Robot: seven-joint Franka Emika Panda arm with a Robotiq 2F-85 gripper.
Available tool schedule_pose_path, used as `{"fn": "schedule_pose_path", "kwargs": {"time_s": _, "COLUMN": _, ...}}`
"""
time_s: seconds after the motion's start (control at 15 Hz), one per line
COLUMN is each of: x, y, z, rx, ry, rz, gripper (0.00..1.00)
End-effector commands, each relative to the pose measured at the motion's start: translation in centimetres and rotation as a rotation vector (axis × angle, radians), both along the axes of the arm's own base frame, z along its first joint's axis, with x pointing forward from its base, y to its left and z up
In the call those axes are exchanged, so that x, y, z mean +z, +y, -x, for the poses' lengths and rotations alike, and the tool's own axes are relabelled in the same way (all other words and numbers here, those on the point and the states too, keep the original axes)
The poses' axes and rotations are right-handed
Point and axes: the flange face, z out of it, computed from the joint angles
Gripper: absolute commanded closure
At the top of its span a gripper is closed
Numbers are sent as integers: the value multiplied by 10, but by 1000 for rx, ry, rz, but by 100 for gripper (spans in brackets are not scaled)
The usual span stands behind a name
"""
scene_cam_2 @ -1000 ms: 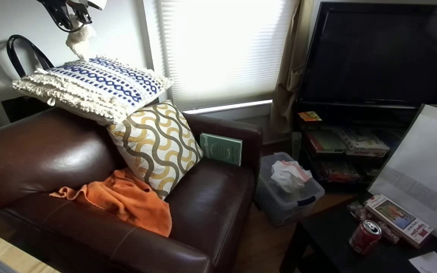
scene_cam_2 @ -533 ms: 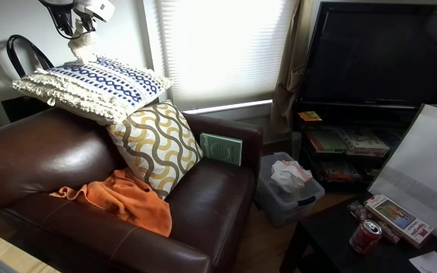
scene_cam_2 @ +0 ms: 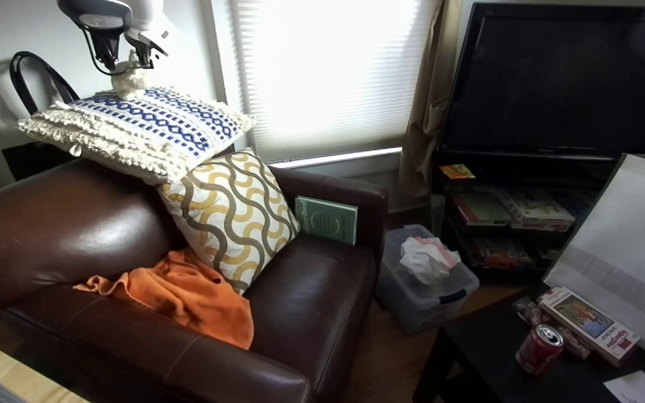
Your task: Put the white bear on the striped pillow
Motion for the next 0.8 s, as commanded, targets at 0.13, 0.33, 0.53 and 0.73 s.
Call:
{"fn": "schedule_pose_path", "kwargs": {"time_s": 0.13, "x": -23, "y": -17, "z": 12, "rx": -41, "ry": 70, "rz": 155, "gripper": 27}}
{"fn": "schedule_pose_path", "kwargs": {"time_s": 0.33, "x": -22, "y": -25, "z": 18, "rx": -44, "ry": 91, "rz": 281, "gripper": 4}}
{"fn": "schedule_pose_path", "kwargs": {"time_s": 0.53, "x": 10, "y": -30, "z": 37, "rx": -20, "ry": 41, "rz": 451, "gripper": 0}}
{"fn": "schedule_pose_path", "kwargs": {"time_s": 0.73, "x": 65, "y": -4, "z": 68, "rx": 124, "ry": -95, "rz": 574, "gripper": 0}}
